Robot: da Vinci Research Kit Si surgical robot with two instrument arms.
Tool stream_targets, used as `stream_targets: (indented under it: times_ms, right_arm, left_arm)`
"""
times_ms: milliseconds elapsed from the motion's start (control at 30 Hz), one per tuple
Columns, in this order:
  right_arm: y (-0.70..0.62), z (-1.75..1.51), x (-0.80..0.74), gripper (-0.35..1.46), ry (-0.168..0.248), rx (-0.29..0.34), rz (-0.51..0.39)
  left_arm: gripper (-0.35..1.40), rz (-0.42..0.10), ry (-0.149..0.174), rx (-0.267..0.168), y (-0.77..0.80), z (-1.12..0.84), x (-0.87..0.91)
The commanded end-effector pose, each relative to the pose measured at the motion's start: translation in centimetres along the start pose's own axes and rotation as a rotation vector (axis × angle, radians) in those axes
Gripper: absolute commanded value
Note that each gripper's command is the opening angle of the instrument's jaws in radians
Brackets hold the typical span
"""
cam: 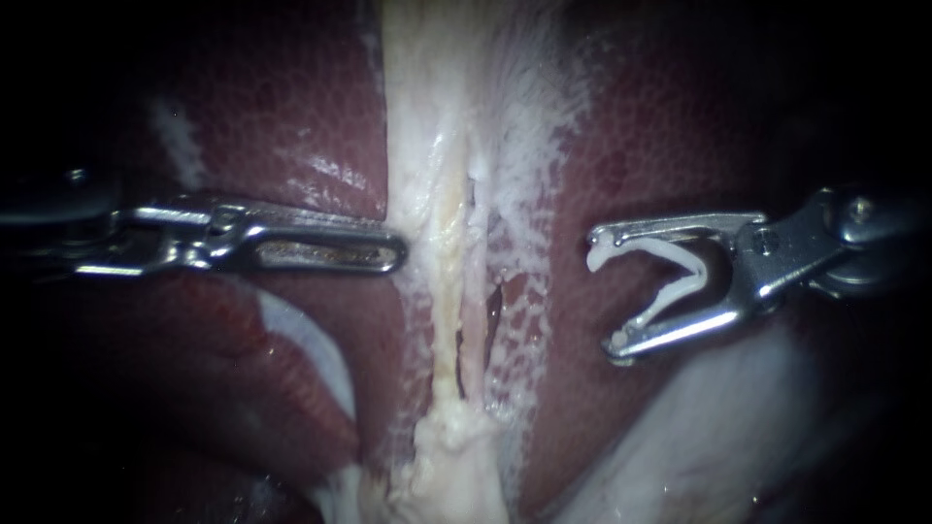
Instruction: Clipping first clip left tube
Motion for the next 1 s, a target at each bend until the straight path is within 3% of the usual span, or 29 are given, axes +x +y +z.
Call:
stream_targets:
  times_ms: [33, 267, 500, 733, 1000]
  right_arm:
    - [0.00, 0.00, 0.00, 0.60, 0.000, 0.000, 0.000]
    - [-0.04, 0.13, -0.07, 0.60, -0.002, 0.003, -0.012]
    - [-0.14, 0.45, -0.23, 0.60, -0.004, 0.023, 0.023]
    - [-0.24, 0.80, -0.44, 0.59, -0.008, 0.035, 0.090]
    - [-0.28, 1.11, -0.56, 0.59, -0.013, 0.049, 0.128]
  left_arm:
    - [-0.35, 0.000, 0.001, -0.001, 0.00, 0.00, 0.00]
    - [-0.35, -0.003, 0.003, 0.003, -0.08, -0.11, -0.04]
    - [-0.35, -0.011, 0.004, -0.005, -0.22, -0.40, -0.19]
    - [-0.35, -0.018, -0.014, -0.004, -0.37, -0.62, -0.25]
    - [-0.35, -0.032, -0.029, -0.005, -0.51, -0.78, -0.36]
